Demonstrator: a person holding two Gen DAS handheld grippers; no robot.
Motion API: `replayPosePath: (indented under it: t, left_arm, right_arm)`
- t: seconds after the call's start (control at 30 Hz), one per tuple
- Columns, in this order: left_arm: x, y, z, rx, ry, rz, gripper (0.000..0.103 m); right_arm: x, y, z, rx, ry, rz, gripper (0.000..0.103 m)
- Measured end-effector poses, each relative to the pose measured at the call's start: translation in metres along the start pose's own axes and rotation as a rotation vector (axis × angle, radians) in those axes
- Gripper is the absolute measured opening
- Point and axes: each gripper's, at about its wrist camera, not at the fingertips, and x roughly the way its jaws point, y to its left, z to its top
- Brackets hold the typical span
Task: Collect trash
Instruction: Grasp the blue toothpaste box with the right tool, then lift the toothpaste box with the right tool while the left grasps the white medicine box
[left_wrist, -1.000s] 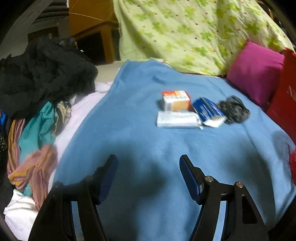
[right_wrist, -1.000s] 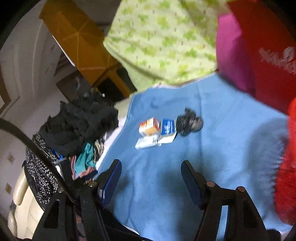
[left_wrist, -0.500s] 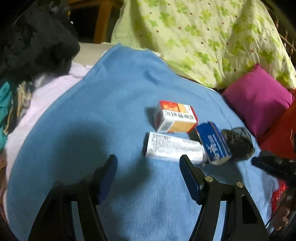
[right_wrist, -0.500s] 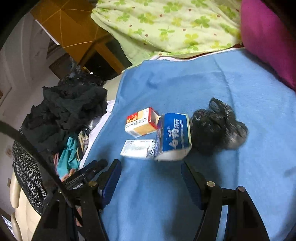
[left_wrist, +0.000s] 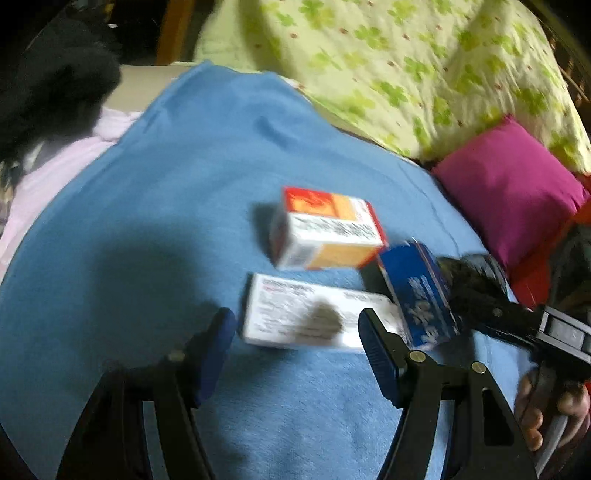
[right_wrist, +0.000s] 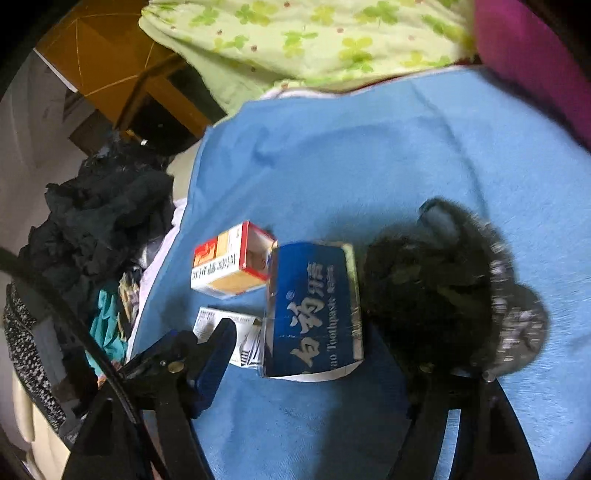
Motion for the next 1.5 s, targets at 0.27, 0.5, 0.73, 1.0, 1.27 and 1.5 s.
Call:
replayPosePath:
  t: [0.27,0.5,0.73,1.0,1.27,1.5]
  left_arm:
    - [-0.009,-0.018,-0.008,0.088,0.052,-0.091,0.043]
    - [-0.031,-0.024,-0.010,0.161,-0.015,-0.020,0.041]
    - [-0.011,0.009,0.016,0.023,-0.047,-0.021,0.061]
    - [0.032,0.031,0.023,-0.116,0.054,-0.141,0.061]
    - [0.029,-0.017,-0.004,0.062,0.179,-0.234,0.060]
    - [-0.022,-0.092,-0.044,0.415,0.131,-0.259,0.061]
  right_arm:
    - [-0.004,-0.004,-0.003,0.000,0.008,-0.002,0.056]
    - [-0.053,-0.007,-0.018,0.022,0.008,0.044,0.056]
    - [-0.115,-0.022,-0.073,0.036,-0.016,0.046,0.056]
    - [-0.129,-0.067,-0.090,0.215,-0.040,0.004,0.056]
    - [-0.128,-0.078,-0.081,0.250,-0.070,-0.045,0.056]
    - [-0.141,-0.088,-0.081,0.287,-0.124,-0.057,0.056]
